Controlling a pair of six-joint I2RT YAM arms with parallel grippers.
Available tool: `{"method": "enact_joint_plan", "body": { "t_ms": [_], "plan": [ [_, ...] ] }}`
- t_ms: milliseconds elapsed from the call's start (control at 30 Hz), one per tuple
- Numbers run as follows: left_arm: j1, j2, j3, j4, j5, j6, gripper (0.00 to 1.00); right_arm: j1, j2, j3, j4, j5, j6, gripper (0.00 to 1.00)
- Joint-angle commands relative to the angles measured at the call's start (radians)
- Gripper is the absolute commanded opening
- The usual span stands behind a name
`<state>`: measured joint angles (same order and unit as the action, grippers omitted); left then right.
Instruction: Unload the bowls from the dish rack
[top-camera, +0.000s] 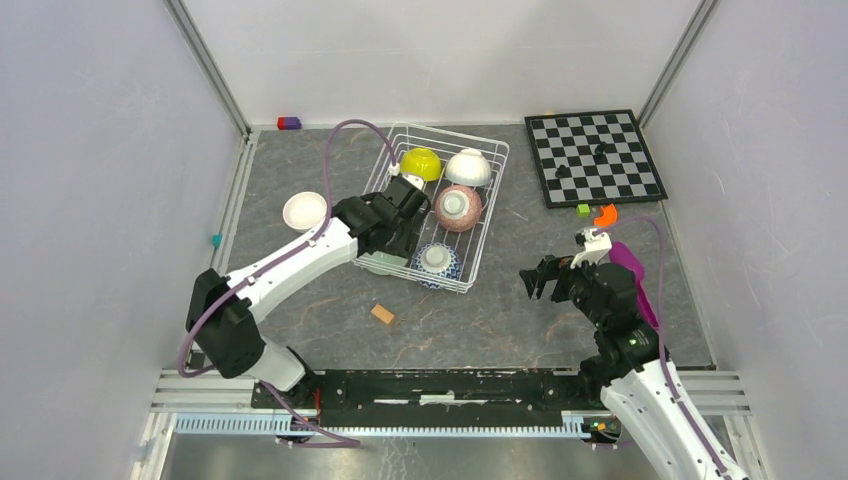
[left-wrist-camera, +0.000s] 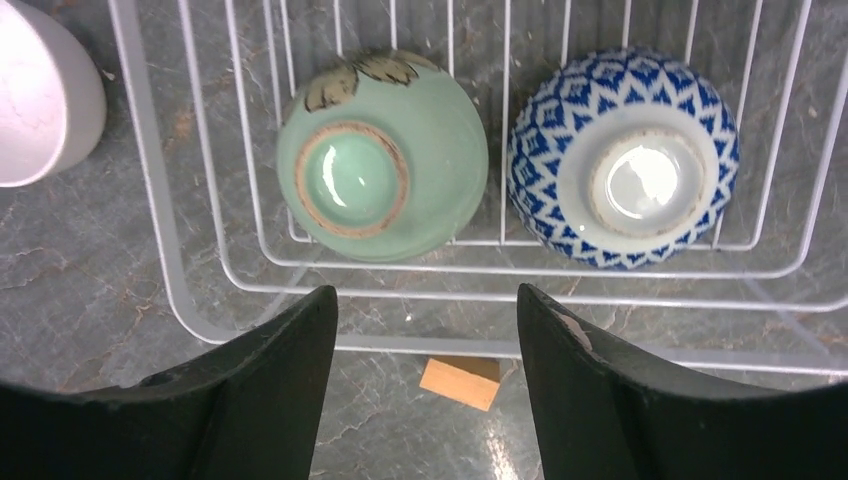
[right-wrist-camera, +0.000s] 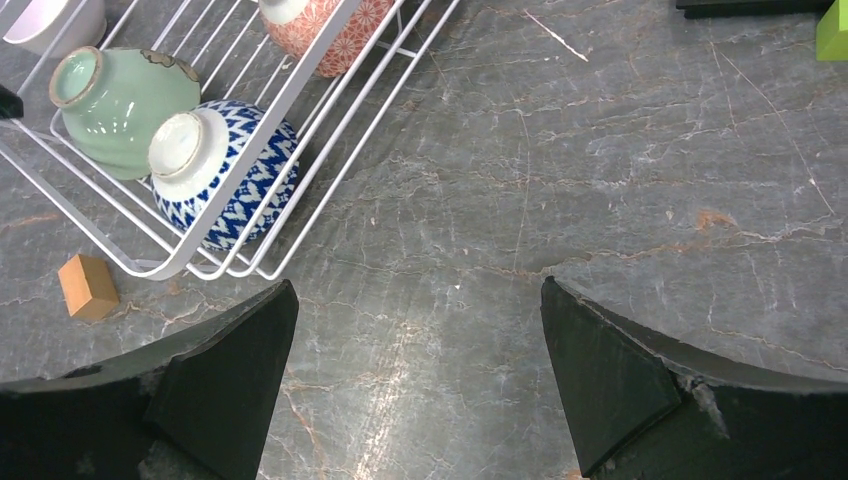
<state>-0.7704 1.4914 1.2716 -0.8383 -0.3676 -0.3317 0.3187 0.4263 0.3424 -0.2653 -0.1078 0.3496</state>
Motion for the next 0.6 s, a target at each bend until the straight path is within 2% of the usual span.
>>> {"method": "enact_joint_plan", "body": {
  "t_ms": [0, 267, 567],
  "plan": [
    [0.049, 0.025, 0.058, 0.028, -0.026, -0.026, 0.74, 0.001, -0.007, -0.004, 0.007, 0.018, -0.016, 0.98],
    [0.085, 0.136, 0.054, 0.046, -0.059, -0.033, 0.88, 0.002, -0.015, -0.011, 0.002, 0.027, -0.024, 0.98],
    [0.153, 0.209, 0.032, 0.113, 0.027, -0.044, 0.88, 0.002, -0.011, -0.012, 0.002, 0.031, -0.024, 0.98]
  ]
}}
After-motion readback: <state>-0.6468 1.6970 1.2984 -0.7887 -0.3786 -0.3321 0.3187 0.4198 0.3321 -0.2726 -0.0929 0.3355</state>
